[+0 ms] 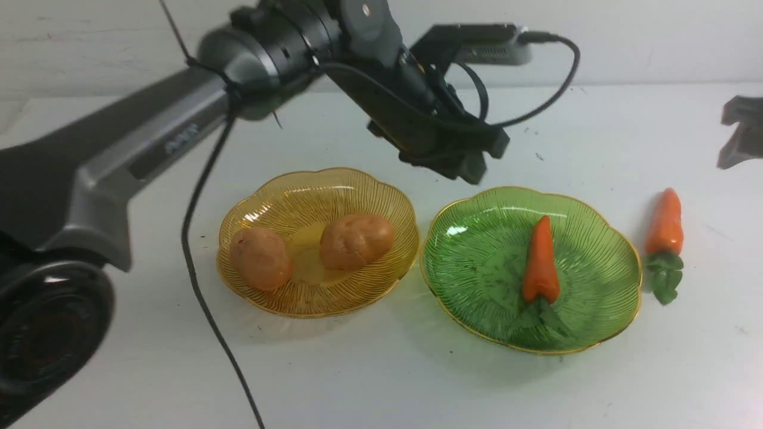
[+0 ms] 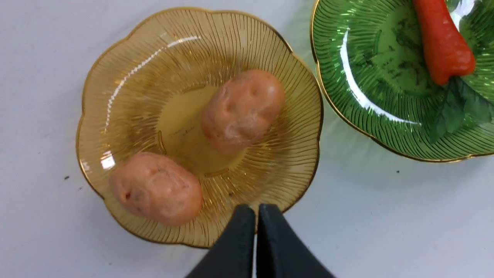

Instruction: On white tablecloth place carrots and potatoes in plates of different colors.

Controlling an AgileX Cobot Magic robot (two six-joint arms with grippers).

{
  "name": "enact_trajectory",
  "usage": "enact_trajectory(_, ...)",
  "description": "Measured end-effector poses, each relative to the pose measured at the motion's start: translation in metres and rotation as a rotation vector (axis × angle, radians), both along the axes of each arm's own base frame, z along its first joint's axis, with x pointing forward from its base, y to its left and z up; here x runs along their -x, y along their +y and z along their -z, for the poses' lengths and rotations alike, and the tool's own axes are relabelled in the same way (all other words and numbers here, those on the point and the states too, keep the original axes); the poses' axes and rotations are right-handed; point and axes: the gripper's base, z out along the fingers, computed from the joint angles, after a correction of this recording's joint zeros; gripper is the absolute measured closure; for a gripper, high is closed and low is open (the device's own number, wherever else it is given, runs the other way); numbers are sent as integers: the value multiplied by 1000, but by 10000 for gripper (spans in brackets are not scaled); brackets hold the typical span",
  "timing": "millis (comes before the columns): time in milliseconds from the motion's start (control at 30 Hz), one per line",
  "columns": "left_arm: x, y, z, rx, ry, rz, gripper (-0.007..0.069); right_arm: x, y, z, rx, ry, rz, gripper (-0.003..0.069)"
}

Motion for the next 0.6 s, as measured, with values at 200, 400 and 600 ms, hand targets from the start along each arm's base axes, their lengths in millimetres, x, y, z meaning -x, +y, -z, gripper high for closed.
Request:
enact_trajectory(200, 55, 32, -16, 43, -61, -41, 628, -1, -1, -41, 13, -8, -40, 347)
enact_trajectory(400, 95, 59, -12, 64, -124, -95, 628, 17, 9, -107, -10, -55, -83, 347)
enact_trajectory(600, 155, 96, 9, 151, -199, -207, 628, 26, 69, -122, -25, -30, -243, 347)
